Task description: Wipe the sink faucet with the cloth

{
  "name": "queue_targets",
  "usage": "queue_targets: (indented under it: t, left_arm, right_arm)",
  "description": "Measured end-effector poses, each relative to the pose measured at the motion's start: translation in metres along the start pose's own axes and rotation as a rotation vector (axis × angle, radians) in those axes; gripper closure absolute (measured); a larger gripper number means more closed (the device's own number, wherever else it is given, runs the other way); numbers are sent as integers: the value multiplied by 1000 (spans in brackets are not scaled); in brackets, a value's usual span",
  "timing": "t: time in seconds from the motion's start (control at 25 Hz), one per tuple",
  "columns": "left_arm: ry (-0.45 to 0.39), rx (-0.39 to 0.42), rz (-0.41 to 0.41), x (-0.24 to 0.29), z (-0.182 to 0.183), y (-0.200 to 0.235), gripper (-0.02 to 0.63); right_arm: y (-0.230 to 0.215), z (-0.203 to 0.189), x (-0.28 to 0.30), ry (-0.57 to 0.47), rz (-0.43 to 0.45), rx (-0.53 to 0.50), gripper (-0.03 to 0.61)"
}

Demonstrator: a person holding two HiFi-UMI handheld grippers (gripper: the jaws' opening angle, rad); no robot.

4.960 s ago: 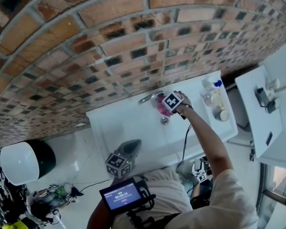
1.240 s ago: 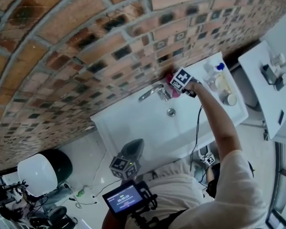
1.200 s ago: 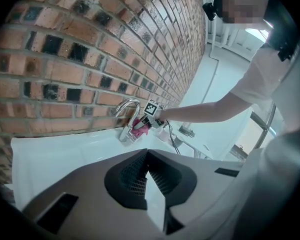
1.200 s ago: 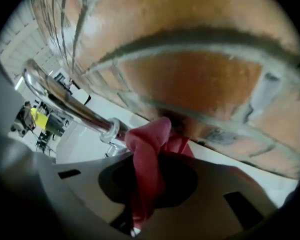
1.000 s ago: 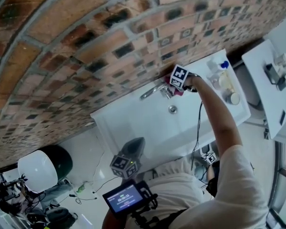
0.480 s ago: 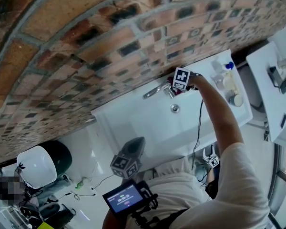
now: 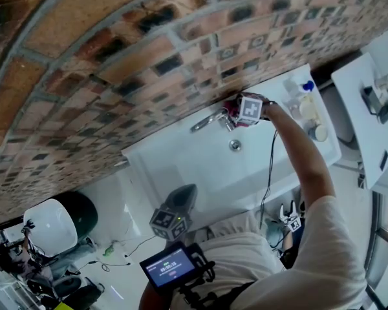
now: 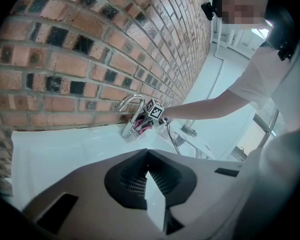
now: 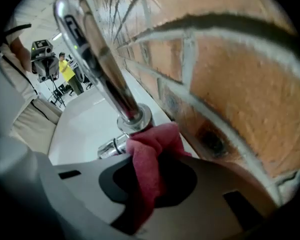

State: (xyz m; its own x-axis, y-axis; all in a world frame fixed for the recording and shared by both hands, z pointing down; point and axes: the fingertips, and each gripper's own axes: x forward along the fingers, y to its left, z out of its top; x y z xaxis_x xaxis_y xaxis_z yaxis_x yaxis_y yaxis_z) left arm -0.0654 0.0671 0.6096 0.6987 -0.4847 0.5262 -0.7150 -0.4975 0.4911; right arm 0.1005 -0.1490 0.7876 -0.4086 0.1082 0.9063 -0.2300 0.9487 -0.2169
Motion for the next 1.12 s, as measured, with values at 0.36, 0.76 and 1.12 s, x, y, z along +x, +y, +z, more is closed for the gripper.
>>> queue_targets:
  t: [0.36,0.76,1.12]
  left_arm:
    - [7,22,-18,2,3,-7,620]
    - [-13,38,-55,3,5,-13,620]
    - [-22,36,-73,-8,3,-10,620]
  right_arm:
    - [4,38,-58,-238,-165,-45,520]
    - [23,73,-124,-415,-245,-41,523]
    - [54,108,-169,-605,-197,49,523]
